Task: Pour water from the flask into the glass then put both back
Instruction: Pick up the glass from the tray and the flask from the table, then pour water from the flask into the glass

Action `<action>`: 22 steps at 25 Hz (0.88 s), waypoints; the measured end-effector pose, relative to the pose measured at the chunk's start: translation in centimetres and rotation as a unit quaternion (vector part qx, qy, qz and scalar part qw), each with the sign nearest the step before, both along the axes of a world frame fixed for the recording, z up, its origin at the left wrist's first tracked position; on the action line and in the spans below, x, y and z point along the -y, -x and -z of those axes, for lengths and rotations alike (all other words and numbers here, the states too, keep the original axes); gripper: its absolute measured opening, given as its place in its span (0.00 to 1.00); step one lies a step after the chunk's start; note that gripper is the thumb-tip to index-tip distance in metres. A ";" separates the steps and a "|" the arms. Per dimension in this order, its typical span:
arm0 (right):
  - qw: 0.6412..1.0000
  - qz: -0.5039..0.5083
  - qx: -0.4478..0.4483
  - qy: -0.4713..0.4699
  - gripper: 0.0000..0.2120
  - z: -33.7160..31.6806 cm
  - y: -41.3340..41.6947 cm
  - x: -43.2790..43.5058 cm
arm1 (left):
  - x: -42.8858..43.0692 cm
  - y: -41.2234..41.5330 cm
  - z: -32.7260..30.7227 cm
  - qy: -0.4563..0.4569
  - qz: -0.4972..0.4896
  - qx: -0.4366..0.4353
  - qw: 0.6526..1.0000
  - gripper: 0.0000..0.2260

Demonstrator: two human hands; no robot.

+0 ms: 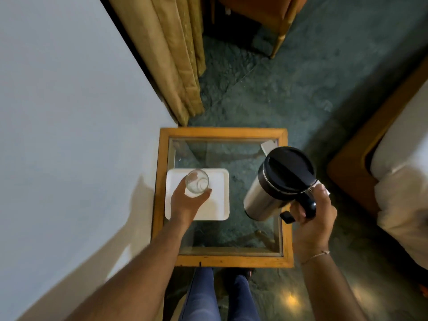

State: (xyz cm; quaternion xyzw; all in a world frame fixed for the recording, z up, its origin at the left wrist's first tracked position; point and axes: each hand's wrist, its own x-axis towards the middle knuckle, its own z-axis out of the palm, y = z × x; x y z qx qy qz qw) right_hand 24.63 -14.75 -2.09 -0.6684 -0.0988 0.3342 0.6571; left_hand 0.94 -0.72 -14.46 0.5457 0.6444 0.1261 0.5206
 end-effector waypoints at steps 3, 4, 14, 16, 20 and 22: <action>0.999 0.016 0.025 -0.015 0.21 -7.7 -1.0 -1.8 | -0.8 0.8 -5.4 -0.011 0.012 0.036 0.999 0.32; 0.999 0.020 0.032 -0.020 0.21 -10.7 -1.1 -2.5 | -1.1 1.1 -7.9 -0.009 0.011 0.058 0.998 0.33; 0.984 0.052 0.057 -0.164 0.19 -37.2 -3.1 -6.8 | -6.9 -0.5 -33.9 -0.177 0.001 0.198 0.964 0.22; 0.981 0.042 0.075 -0.176 0.19 -41.9 -3.7 -7.8 | -8.1 -1.3 -38.3 -0.206 0.003 0.230 0.951 0.25; 0.968 0.046 0.103 -0.224 0.18 -52.2 -5.0 -8.9 | -9.5 -2.6 -48.0 -0.262 0.033 0.276 0.924 0.26; 0.966 0.043 0.110 -0.232 0.16 -56.7 -5.8 -9.6 | -10.1 -3.2 -51.9 -0.287 0.043 0.283 0.914 0.27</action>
